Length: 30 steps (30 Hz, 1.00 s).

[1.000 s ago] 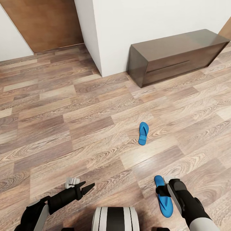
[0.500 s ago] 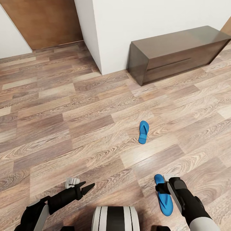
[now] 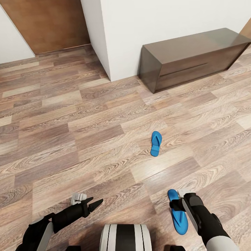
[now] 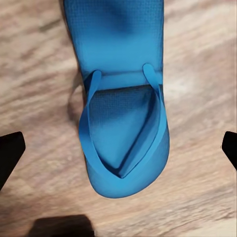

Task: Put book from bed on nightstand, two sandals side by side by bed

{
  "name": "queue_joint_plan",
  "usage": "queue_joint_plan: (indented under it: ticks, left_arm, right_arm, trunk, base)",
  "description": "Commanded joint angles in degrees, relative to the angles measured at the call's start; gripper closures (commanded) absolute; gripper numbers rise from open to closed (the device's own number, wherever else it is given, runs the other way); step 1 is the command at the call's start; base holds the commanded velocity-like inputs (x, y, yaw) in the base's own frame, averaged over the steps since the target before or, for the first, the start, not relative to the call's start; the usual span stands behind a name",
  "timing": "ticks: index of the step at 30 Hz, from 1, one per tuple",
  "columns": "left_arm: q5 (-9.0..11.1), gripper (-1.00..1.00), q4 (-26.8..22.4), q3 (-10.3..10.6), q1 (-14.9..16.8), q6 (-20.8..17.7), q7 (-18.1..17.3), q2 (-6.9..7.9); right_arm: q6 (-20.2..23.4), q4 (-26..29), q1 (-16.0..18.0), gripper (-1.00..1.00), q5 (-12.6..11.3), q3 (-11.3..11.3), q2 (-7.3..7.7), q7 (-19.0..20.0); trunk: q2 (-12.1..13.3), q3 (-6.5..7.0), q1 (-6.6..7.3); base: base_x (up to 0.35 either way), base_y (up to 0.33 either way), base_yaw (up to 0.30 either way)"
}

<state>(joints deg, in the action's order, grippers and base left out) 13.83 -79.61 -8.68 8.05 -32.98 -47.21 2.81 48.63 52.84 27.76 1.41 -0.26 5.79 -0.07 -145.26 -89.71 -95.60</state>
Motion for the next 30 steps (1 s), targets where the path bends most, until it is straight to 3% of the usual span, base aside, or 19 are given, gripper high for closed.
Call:
queue_joint_plan:
  ticks: [1,9,13,20,30]
  left_arm:
    - [0.3,-1.0,0.0,0.0,0.0,-0.4,-0.1,0.0]
    - [0.3,-1.0,0.0,0.0,0.0,-0.4,-0.1,0.0]
    - [0.3,-1.0,0.0,0.0,0.0,-0.4,-0.1,0.0]
    - [0.3,-1.0,0.0,0.0,0.0,-0.4,-0.1,0.0]
    - [0.3,-1.0,0.0,0.0,0.0,-0.4,-0.1,0.0]
  right_arm:
    - [0.2,0.0,0.0,-1.0,0.5,0.0,0.0,0.0]
    - [0.1,-0.2,0.0,-1.0,2.9,0.0,-0.04,0.1]
    - [0.1,-0.2,0.0,-1.0,3.2,0.0,-0.08,0.2]
    - [0.1,-0.1,0.0,-1.0,3.2,0.1,-0.08,0.3]
    - [0.1,-0.1,0.0,-1.0,3.2,0.1,-0.08,0.3]
  trunk:
    - [0.0,-0.03,0.01]
    - [0.0,-0.03,0.01]
    - [0.0,-0.03,0.01]
    - [-0.1,-1.58,-0.17]
    - [-0.1,-1.8,-0.2]
  base:
    - [0.0,0.0,0.0]
    - [0.0,0.0,0.0]
    - [0.0,0.0,0.0]
    - [0.0,0.0,0.0]
    - [0.0,0.0,0.0]
